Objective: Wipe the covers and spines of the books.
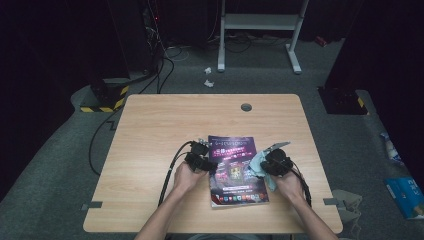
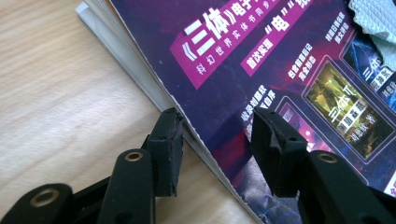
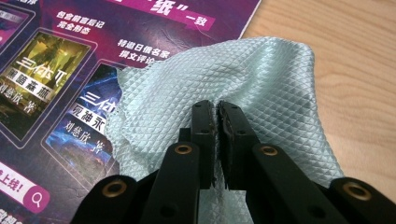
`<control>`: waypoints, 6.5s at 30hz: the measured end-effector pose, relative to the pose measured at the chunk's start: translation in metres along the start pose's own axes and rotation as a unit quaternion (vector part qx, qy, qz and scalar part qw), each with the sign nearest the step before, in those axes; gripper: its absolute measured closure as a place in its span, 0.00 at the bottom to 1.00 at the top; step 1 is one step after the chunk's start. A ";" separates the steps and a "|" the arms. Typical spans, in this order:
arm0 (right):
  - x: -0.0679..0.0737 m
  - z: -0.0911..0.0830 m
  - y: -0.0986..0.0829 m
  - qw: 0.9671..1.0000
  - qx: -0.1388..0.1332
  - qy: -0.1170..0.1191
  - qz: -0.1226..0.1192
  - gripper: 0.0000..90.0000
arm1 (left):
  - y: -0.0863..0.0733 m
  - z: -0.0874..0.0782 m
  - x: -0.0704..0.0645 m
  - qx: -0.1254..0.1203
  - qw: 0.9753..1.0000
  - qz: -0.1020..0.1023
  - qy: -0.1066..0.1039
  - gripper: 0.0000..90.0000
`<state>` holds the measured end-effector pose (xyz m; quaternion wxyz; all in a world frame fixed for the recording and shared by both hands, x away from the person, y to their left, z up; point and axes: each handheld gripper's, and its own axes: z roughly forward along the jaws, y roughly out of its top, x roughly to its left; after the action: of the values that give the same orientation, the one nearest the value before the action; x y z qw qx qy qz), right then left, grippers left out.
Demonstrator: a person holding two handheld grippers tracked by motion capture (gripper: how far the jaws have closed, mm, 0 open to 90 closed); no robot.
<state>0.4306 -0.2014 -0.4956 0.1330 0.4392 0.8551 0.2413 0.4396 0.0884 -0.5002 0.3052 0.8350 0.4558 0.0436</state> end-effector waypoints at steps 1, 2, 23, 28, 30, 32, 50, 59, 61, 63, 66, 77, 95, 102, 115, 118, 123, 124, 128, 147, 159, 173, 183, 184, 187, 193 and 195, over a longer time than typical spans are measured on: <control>0.000 -0.002 -0.003 1.000 0.001 0.000 -0.001 0.94 | -0.001 0.000 -0.002 0.001 1.000 0.005 0.000 0.60; 0.000 -0.002 -0.003 1.000 0.001 0.000 -0.001 0.94 | -0.001 0.000 -0.002 0.001 1.000 0.005 0.000 0.60; 0.022 -0.008 0.000 0.999 -0.002 0.000 -0.038 0.94 | 0.007 -0.007 0.004 -0.016 0.999 -0.004 0.038 0.53; 0.034 -0.003 0.007 0.999 -0.004 0.013 -0.051 0.94 | 0.007 -0.005 0.009 -0.016 0.999 -0.013 0.030 0.51; 0.049 0.002 0.014 0.997 -0.003 0.024 -0.071 0.94 | 0.007 -0.003 0.010 -0.014 0.999 -0.015 0.027 0.50; 0.053 0.003 0.017 0.997 -0.004 0.029 -0.076 0.94 | 0.006 -0.002 0.012 -0.013 0.999 -0.018 0.025 0.49; 0.075 0.010 0.031 0.994 0.010 0.043 -0.105 0.94 | 0.006 0.001 0.016 -0.010 1.000 -0.012 0.016 0.47; 0.126 0.024 0.052 0.985 0.000 0.083 -0.152 0.94 | 0.005 0.001 0.016 -0.010 1.000 -0.008 0.017 0.47; 0.126 0.024 0.051 0.985 -0.003 0.086 -0.148 0.94 | 0.005 0.001 0.016 -0.010 1.000 -0.008 0.017 0.47; 0.119 0.022 0.048 0.985 -0.002 0.092 -0.143 0.94 | 0.005 0.001 0.016 -0.011 1.000 -0.008 0.016 0.47; 0.105 0.015 0.036 0.988 -0.002 0.079 -0.134 0.94 | 0.005 0.001 0.016 -0.012 1.000 -0.008 0.017 0.47; 0.021 -0.014 -0.009 0.999 0.003 0.011 -0.033 0.94 | 0.005 0.002 0.015 -0.014 1.000 -0.011 0.017 0.47; 0.068 0.017 0.040 0.996 0.007 0.043 -0.077 0.94 | -0.014 -0.020 -0.006 -0.009 1.000 0.020 0.006 0.44; 0.074 0.022 0.050 0.996 0.008 0.042 -0.085 0.94 | -0.033 -0.017 -0.018 -0.008 1.000 0.017 0.004 0.41; 0.110 0.039 0.079 0.991 0.004 0.070 -0.117 0.94 | -0.033 -0.013 -0.023 -0.002 0.999 0.035 0.035 0.34; 0.106 0.038 0.077 0.991 0.005 0.066 -0.116 0.94 | -0.033 -0.013 -0.023 -0.002 0.999 0.036 0.036 0.34; 0.078 0.032 0.067 0.995 0.015 0.045 -0.083 0.94 | -0.032 -0.012 -0.024 -0.005 0.999 0.033 0.037 0.34; 0.078 0.032 0.067 0.995 0.015 0.045 -0.083 0.94 | -0.032 -0.012 -0.024 -0.005 0.999 0.033 0.037 0.34; 0.081 0.033 0.068 0.995 0.011 0.046 -0.089 0.94 | -0.031 -0.011 -0.024 -0.003 0.999 0.032 0.038 0.34; 0.022 0.020 0.045 1.000 0.002 0.008 -0.021 0.94 | -0.028 -0.010 -0.021 -0.009 0.999 0.025 0.032 0.35; 0.013 0.016 0.039 0.999 0.009 -0.021 -0.023 0.94 | -0.016 -0.003 -0.018 -0.006 0.999 0.023 0.029 0.35; 0.009 0.021 0.049 1.000 0.013 -0.016 -0.014 0.94 | -0.014 -0.001 -0.012 -0.023 0.999 0.020 0.025 0.35; 0.009 0.008 0.026 1.000 0.010 -0.015 -0.021 0.94 | -0.014 -0.001 -0.012 -0.023 0.999 0.022 0.025 0.35; 0.013 0.006 0.024 0.999 0.012 -0.010 -0.028 0.94 | -0.014 -0.001 -0.012 -0.023 0.999 0.022 0.025 0.35; 0.024 0.000 0.015 0.998 0.011 -0.002 -0.057 0.94 | -0.015 -0.001 -0.012 -0.023 0.999 0.022 0.026 0.35; 0.011 0.010 0.030 1.000 0.013 -0.008 -0.022 0.94 | -0.014 -0.001 -0.012 -0.022 0.999 0.024 0.027 0.34; 0.015 0.015 0.039 0.999 0.017 -0.008 -0.030 0.94 | -0.014 0.000 -0.012 -0.022 0.999 0.024 0.027 0.35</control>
<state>0.4551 -0.1649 -0.4874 0.1396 0.4176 0.8707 0.2192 0.4218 0.0848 -0.5053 0.3101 0.8371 0.4428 0.0835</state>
